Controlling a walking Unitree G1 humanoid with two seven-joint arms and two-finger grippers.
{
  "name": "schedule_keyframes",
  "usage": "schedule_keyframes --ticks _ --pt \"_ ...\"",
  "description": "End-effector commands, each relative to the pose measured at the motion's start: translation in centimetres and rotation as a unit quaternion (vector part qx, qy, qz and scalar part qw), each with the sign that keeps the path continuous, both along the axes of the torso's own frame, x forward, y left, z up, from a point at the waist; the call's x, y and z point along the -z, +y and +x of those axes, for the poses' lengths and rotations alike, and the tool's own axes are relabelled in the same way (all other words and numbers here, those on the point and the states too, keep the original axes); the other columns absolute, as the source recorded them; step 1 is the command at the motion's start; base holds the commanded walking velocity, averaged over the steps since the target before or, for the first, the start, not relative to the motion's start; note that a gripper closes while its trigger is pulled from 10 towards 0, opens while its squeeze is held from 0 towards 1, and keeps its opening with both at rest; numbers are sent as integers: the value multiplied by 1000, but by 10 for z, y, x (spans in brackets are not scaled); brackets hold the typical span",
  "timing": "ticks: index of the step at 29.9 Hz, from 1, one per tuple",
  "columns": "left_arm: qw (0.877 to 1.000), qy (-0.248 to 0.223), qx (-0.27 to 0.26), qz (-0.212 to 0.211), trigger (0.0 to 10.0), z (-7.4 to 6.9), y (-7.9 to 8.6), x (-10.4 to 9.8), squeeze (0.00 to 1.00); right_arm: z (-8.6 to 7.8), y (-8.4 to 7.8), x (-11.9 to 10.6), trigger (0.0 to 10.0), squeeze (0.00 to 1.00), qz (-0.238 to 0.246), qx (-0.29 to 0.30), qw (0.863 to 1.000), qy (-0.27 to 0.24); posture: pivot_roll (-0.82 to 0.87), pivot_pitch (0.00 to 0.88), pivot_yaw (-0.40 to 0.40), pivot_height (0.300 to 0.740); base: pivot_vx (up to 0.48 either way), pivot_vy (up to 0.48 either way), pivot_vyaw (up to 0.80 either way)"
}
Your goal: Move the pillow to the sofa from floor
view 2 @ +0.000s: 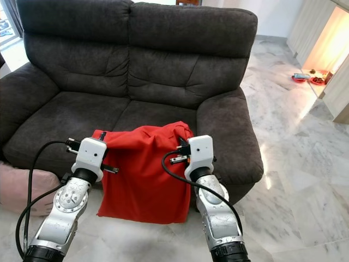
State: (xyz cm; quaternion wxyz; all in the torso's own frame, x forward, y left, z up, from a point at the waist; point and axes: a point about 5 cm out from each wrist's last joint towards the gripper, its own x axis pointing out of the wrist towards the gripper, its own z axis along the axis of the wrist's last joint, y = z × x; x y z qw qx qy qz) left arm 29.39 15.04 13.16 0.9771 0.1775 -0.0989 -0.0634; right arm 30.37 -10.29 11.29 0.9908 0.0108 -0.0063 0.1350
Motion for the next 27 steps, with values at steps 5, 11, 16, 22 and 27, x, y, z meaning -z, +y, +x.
schedule_keyframes --ticks 5,11,16,22,27 --pt "997 -81 16 13 10000 2 -6 -32 0 3 7 -22 10000 0 13 -10 999 -51 153 0 -55 740 262 0 0" --pt "997 -77 4 11 10000 2 -4 -31 0 2 7 -23 10000 0 16 -7 998 -54 156 0 -59 740 285 0 0" --pt "997 -78 4 12 10000 1 -5 -31 0 3 7 -24 10000 0 12 -9 998 -57 159 0 -66 740 295 0 0" --pt "997 -81 2 11 10000 2 -5 -32 0 3 9 -25 10000 0 14 -14 998 -57 161 0 -70 740 317 0 0" --pt "997 -81 0 10 10000 2 -5 -31 0 3 11 -26 10000 0 6 -22 998 -61 163 0 -74 740 329 0 -547"
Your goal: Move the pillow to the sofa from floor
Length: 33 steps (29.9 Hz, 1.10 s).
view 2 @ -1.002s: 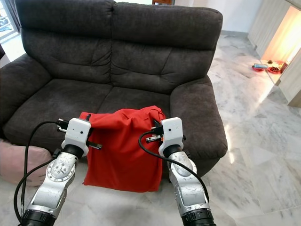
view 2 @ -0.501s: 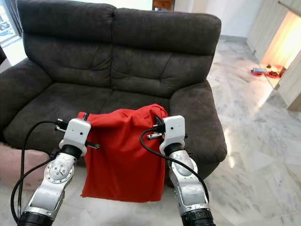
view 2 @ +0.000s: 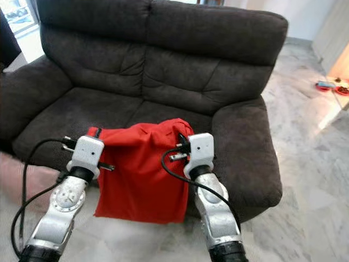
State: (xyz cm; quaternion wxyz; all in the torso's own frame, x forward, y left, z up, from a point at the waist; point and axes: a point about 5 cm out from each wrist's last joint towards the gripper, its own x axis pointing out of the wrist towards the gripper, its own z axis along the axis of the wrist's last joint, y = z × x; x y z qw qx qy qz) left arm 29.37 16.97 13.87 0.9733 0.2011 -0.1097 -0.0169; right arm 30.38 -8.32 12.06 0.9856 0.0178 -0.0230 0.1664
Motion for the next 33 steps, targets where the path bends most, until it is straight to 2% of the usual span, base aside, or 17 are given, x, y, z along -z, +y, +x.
schedule_keyframes --ticks 1,13,21,23,26,29,33 --pt "997 -60 46 -5 10000 2 -24 -24 0 3 -8 -18 10000 0 -6 8 999 -46 163 0 -74 740 326 0 -800" --pt "995 -93 29 -4 10000 2 -19 -41 0 5 -5 -22 10000 0 -2 2 999 -54 178 0 -84 740 329 0 -104" --pt "990 -140 25 6 10000 4 -19 -69 0 3 1 -30 10000 0 -14 -16 996 -85 182 0 -88 740 330 0 0" --pt "987 -161 24 7 10000 3 -19 -82 0 2 4 -38 10000 0 -5 -30 994 -105 182 0 -88 740 328 0 616" --pt "984 -174 25 8 10000 3 -19 -91 0 2 6 -42 10000 0 3 -37 993 -113 184 0 -88 740 329 0 800" --pt "982 -188 25 8 10000 3 -19 -100 0 2 5 -45 10000 0 26 -32 993 -112 186 0 -88 740 329 0 0" --pt "979 -204 23 9 10000 2 -18 -112 0 3 6 -58 10000 0 29 -36 989 -137 187 0 -87 740 330 0 0"
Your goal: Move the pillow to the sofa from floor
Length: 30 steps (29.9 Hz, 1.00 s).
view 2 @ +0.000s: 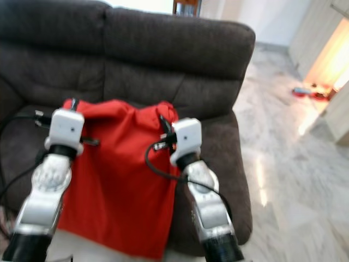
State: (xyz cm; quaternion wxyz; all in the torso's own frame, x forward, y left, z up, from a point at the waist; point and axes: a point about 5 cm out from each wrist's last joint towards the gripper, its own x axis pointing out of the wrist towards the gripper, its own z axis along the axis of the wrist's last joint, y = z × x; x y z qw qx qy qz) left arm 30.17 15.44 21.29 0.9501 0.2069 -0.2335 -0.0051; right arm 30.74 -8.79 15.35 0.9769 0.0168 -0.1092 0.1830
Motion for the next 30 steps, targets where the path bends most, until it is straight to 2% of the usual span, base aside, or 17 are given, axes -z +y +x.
schedule_keyframes --ticks 1,6,9,13,19,30 --pt "996 -84 10 3 10000 -6 -3 -40 0 -1 12 -30 10000 0 18 -22 998 -59 187 0 -87 740 330 0 0" --pt "995 -100 10 4 10000 -7 -4 -51 0 -3 16 -62 10000 0 39 -33 992 -117 188 0 -89 740 331 0 0" --pt "994 -108 12 2 10000 -8 -5 -56 0 -6 21 -73 10000 0 33 -51 988 -144 185 0 -91 740 333 0 0" --pt "994 -107 12 2 10000 -8 -6 -55 0 -6 23 -69 10000 0 27 -56 988 -140 188 0 -92 740 334 0 0" --pt "996 -86 16 8 10000 -9 -7 -44 0 -5 23 -53 10000 0 15 -61 992 -108 185 0 -95 740 313 0 440" --pt "996 -84 12 7 10000 -10 -5 -43 0 -11 32 -54 10000 0 2 -96 989 -112 188 0 -99 740 276 0 0"
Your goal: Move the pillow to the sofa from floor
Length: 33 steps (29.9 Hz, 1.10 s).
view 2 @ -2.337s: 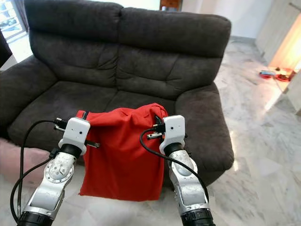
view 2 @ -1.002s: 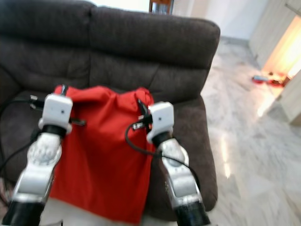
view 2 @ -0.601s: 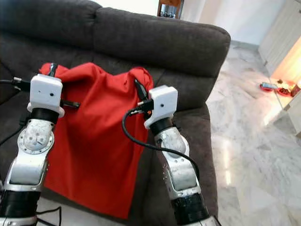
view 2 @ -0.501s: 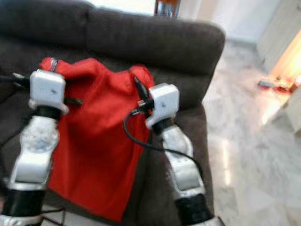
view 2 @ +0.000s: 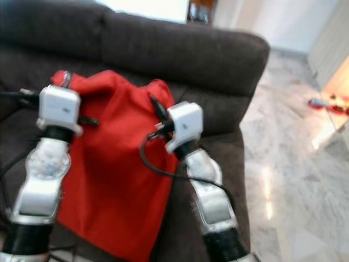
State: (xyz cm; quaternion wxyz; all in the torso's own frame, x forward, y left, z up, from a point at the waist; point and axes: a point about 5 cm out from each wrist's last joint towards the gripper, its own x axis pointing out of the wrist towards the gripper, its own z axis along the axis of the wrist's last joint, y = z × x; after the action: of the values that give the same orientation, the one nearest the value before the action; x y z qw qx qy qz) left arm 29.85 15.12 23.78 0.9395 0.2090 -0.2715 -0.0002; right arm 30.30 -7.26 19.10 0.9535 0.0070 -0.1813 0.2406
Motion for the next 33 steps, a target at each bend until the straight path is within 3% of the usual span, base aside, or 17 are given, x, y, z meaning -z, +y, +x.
schedule_keyframes --ticks 1,5,7,11,19,26,27,28,29,30,31,32,33 --pt "999 -36 12 7 10000 -6 -2 -15 0 -7 20 -14 10000 0 -5 -48 998 -32 188 0 -100 740 0 0 0" --pt "1000 -3 19 17 10000 -5 -2 2 0 -9 26 2 10000 0 -40 -63 997 -1 189 0 -99 740 0 0 0" --pt "999 42 13 25 10000 -6 1 28 0 -6 25 21 10000 0 -80 -52 995 38 187 0 -97 740 0 0 0" --pt "996 87 7 23 10000 -9 5 50 0 -5 23 28 10000 0 -86 -50 994 53 189 0 -99 740 0 0 0" --pt "989 136 13 50 10000 -7 7 66 0 -8 28 40 10000 0 -114 -67 988 77 192 0 -101 740 0 0 0" --pt "986 134 34 92 10000 -8 -3 70 0 -14 34 45 10000 0 -128 -94 984 86 190 0 -105 740 0 0 0" --pt "986 133 36 94 10000 -8 -4 70 176 -14 35 46 10000 0 -129 -97 983 86 190 0 -107 740 0 0 0" --pt "986 133 36 94 10000 -8 -4 70 176 -14 35 46 10000 0 -129 -97 983 86 190 0 -107 740 0 0 0" --pt "986 133 35 93 10000 -8 -4 70 584 -15 35 46 10000 0 -128 -101 983 88 190 0 -107 740 0 0 0" --pt "986 132 35 90 10000 -8 -5 70 1000 -15 36 46 10000 365 -126 -106 982 89 189 0 -108 740 0 0 0" --pt "987 132 36 90 10000 -8 -5 70 1000 -16 36 45 10000 365 -126 -109 982 88 189 0 -108 740 0 0 0" --pt "987 131 36 89 10000 -8 -5 69 1000 -16 36 45 10000 976 -126 -110 982 88 189 0 -108 740 0 0 0" --pt "987 129 36 88 10000 -8 -5 69 1000 -16 36 45 10000 984 -125 -109 982 88 187 0 -107 740 0 0 0"
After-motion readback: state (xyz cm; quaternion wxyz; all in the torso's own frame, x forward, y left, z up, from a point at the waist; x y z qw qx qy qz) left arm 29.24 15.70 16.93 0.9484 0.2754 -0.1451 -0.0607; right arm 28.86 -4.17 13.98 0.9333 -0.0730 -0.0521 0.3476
